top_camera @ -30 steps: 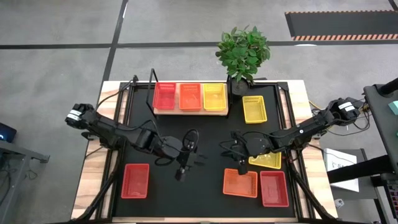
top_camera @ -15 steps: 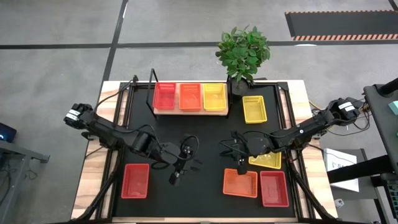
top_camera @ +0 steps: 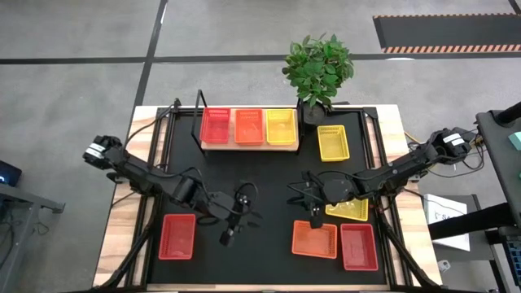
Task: Stack baskets on shelf by color
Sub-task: Stack the top yellow bin on top of the yellow bin on the shelf
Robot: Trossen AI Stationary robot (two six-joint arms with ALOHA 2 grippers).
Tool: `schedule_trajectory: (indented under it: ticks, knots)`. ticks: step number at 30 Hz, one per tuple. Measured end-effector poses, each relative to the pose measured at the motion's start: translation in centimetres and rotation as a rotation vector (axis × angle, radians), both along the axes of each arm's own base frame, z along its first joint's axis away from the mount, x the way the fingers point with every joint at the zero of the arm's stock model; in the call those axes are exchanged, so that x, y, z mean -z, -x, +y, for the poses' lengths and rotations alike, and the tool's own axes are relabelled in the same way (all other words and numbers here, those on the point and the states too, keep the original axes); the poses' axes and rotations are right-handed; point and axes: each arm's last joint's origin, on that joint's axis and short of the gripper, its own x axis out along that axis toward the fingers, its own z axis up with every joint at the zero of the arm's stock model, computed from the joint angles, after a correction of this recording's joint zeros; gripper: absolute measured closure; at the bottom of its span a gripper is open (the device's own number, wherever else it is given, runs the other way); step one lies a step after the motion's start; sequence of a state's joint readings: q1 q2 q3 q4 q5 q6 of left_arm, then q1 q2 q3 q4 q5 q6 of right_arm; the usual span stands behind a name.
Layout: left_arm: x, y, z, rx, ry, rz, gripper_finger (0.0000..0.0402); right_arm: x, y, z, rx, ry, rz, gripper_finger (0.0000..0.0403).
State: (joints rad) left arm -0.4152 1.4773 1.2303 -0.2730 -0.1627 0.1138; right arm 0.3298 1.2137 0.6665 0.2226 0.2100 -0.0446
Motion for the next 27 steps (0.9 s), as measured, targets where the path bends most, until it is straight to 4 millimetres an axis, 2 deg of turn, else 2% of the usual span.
schedule_trajectory:
  ticks: [27]
  knots:
    - [0.5,1.6,0.2,-0.004,0.029,-0.007,0.0306,-0.3,-0.1,0.0,0.009,0.001,-0.006,0.0394]
